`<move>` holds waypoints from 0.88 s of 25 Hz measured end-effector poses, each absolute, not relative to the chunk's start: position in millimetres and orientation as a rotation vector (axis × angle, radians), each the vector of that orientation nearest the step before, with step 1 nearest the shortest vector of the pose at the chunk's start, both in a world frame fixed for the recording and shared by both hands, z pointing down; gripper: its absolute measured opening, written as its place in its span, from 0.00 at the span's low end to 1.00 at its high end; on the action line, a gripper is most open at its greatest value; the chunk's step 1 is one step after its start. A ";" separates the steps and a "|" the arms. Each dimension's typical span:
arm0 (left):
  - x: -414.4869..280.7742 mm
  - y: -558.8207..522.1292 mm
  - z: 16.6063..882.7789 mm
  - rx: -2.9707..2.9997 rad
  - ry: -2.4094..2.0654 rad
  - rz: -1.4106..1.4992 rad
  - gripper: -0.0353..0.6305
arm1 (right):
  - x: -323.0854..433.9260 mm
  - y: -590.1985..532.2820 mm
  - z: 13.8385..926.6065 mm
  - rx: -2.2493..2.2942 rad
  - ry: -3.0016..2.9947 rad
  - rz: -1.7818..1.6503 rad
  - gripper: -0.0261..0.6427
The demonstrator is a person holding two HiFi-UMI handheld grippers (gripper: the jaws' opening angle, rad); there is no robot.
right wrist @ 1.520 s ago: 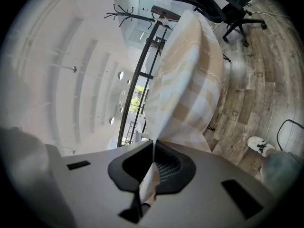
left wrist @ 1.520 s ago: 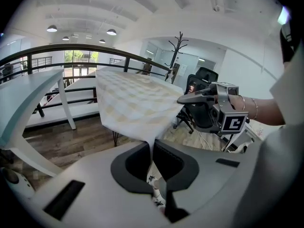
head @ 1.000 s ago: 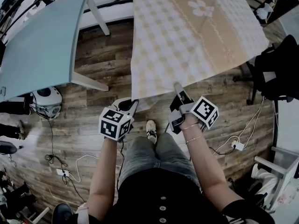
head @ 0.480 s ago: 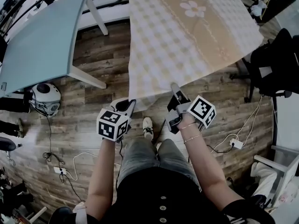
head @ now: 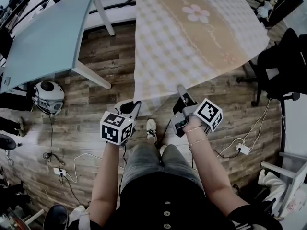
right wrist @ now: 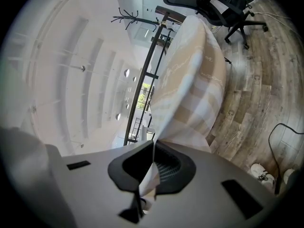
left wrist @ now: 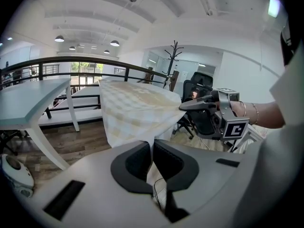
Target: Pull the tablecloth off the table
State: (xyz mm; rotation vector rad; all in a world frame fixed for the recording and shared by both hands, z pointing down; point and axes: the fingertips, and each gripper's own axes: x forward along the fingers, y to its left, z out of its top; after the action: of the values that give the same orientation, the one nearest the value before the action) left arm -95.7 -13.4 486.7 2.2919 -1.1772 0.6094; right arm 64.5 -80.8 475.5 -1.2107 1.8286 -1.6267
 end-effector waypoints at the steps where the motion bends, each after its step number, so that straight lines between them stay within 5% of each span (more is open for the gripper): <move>1: -95.6 -9.8 486.2 2.291 -1.184 0.607 0.08 | 64.2 -77.7 474.7 -1.208 1.832 -1.625 0.08; 22: -92.6 40.5 468.8 2.262 -1.297 0.529 0.08 | 63.8 -29.2 466.1 -1.144 1.911 -1.636 0.08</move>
State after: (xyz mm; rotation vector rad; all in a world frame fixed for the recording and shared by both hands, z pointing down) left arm -92.6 40.5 468.8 2.2616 -1.2965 0.5287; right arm 63.8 -29.2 466.1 -1.1438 1.9115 -1.6362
